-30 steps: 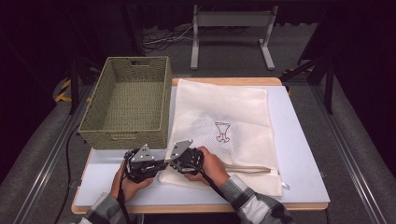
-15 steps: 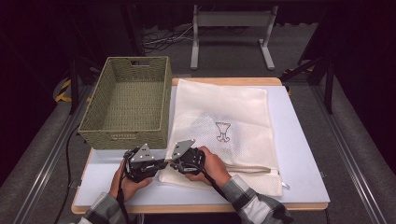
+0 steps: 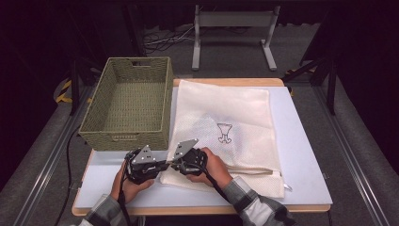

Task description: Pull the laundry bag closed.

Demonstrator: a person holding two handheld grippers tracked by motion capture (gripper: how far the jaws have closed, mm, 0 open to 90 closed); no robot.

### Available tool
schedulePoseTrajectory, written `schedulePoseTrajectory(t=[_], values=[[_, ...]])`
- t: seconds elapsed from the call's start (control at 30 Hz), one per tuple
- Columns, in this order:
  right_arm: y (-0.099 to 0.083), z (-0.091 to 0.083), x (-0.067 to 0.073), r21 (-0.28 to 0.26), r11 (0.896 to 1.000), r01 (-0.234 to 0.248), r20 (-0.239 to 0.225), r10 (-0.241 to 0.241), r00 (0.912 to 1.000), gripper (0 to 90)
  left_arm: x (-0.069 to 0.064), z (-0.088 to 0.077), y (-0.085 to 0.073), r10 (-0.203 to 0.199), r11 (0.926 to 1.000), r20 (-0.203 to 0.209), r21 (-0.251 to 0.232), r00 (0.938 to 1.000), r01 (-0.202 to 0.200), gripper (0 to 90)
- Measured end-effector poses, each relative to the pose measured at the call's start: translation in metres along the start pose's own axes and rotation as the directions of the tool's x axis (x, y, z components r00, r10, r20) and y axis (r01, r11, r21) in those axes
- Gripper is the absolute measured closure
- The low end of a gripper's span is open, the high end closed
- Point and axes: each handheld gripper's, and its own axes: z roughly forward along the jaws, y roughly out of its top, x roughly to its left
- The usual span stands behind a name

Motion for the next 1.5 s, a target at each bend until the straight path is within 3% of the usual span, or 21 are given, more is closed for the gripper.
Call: schedulePoseTrajectory(t=[0.27,0.37,0.57,0.8,1.1,1.13,1.3,1.5], values=[[-0.0025,-0.0016,-0.0038,-0.019,0.999,-0.037,-0.027,0.037,0.9989,84.8,0.0005,0.0003,-0.0002,0.008,1.0,0.005,0.004,1.0,-0.008,83.9],[-0.002,-0.0009,-0.0032,-0.012,0.999,-0.036,-0.027,0.036,0.999,74.8,-0.0001,0.0016,-0.0002,0.001,1.0,0.005,0.007,1.0,-0.001,83.8],[-0.0006,-0.0039,-0.0001,-0.013,1.0,-0.007,0.002,0.007,1.0,83.3,-0.0002,0.0021,-0.0006,0.0,1.0,0.004,0.005,1.0,0.0,83.8],[-0.0014,-0.0005,0.0001,-0.002,1.0,-0.017,0.006,0.017,0.9998,80.6,-0.0011,0.0022,-0.0007,0.0,1.0,0.002,0.004,1.0,0.0,83.8],[-0.0006,0.0001,0.0017,0.002,1.0,-0.013,0.025,0.013,0.9996,83.1,-0.0005,0.0011,-0.001,0.002,1.0,-0.002,0.003,1.0,-0.002,83.8],[-0.0007,0.0002,0.0017,0.004,1.0,-0.012,0.025,0.012,0.9996,87.3,-0.0005,0.0007,-0.0013,-0.005,1.0,-0.006,-0.001,1.0,0.005,83.8],[-0.0005,-0.0002,0.0027,0.01,1.0,-0.006,0.032,0.006,0.9995,87.2,0.0008,-0.0003,-0.0011,-0.024,0.9997,0.009,-0.01,0.9997,0.025,84.0],[0.0003,-0.0006,0.0032,0.008,1.0,-0.002,0.034,0.001,0.9994,87.2,-0.0001,-0.0012,-0.0011,-0.013,0.9999,0.002,-0.009,0.9999,0.013,83.9]])
